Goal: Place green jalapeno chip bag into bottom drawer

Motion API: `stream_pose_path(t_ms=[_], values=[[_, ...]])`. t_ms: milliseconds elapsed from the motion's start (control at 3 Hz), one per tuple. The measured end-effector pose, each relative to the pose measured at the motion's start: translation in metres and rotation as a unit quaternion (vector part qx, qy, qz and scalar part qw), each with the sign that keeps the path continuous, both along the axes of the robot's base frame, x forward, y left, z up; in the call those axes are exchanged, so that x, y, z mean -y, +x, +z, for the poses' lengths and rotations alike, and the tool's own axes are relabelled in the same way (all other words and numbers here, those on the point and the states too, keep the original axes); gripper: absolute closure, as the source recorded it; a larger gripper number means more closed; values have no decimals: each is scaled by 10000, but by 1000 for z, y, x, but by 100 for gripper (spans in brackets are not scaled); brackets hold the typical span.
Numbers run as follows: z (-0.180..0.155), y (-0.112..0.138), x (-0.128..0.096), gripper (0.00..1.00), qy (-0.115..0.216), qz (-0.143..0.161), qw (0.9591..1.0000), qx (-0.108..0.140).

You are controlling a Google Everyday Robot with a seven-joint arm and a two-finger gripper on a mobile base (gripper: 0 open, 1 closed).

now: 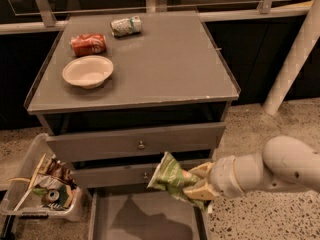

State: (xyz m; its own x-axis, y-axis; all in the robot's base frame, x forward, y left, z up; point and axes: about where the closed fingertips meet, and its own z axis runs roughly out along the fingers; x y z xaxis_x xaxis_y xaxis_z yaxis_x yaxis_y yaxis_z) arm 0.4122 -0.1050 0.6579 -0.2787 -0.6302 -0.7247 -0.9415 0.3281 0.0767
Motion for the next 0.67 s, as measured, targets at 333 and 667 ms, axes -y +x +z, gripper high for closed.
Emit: stream_pose_path(t_ms=[333,667], values=[[-47,-13,3,100,110,-256,9996,-29],[-92,-8,12,100,146,-565,9983,-13]])
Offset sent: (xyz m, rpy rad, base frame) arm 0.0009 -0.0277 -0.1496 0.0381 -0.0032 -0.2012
